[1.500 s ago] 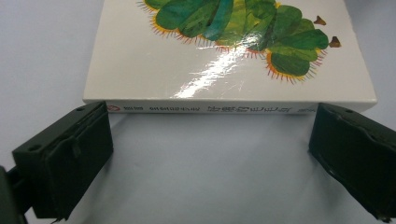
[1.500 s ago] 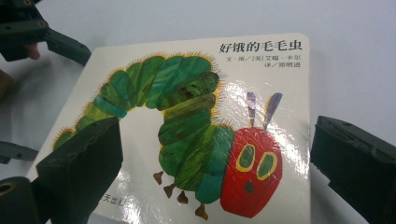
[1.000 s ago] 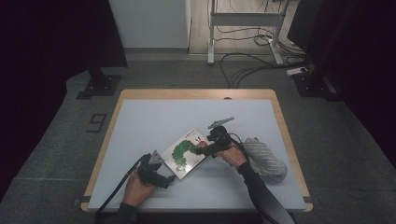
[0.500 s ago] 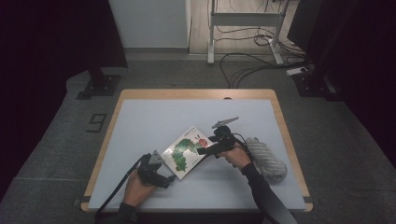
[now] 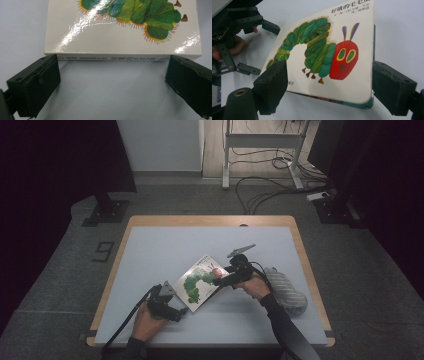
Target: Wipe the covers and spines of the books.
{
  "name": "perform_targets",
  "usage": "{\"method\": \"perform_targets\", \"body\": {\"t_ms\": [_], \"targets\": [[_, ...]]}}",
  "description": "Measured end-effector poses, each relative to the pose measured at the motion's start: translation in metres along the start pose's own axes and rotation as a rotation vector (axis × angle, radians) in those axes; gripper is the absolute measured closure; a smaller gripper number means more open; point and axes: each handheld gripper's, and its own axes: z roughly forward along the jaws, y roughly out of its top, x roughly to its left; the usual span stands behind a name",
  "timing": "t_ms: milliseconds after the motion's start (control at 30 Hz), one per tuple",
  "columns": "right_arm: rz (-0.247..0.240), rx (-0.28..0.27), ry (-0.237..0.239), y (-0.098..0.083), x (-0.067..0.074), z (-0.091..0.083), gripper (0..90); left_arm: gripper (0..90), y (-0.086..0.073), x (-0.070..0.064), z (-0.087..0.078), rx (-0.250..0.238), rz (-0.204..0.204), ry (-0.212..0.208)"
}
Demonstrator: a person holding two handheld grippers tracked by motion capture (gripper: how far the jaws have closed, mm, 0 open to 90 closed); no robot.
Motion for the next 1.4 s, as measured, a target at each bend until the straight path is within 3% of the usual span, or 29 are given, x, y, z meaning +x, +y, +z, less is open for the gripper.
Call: {"method": "perform_targets", "body": {"t_ms": [233, 467, 767, 1400], "targets": [[-0.052, 0.05, -0.005, 0.01, -0.001, 0.01, 19.1, 0.0, 0.0, 0.0, 0.0, 0.0, 0.0, 0.0], [-0.127, 0.117, -0.001, 0.021, -0.001, 0.017, 30.8, 0.0, 0.0, 0.0, 0.0, -0.001, -0.003, -0.001], [-0.148, 0.144, 0.004, 0.022, -0.001, 0.012, 35.8, 0.0, 0.0, 0.001, -0.001, 0.004, -0.003, -0.008], [-0.171, 0.144, -0.002, 0.005, -0.001, 0.0, 38.1, 0.0, 0.006, 0.008, -0.007, -0.003, -0.07, -0.048]]}}
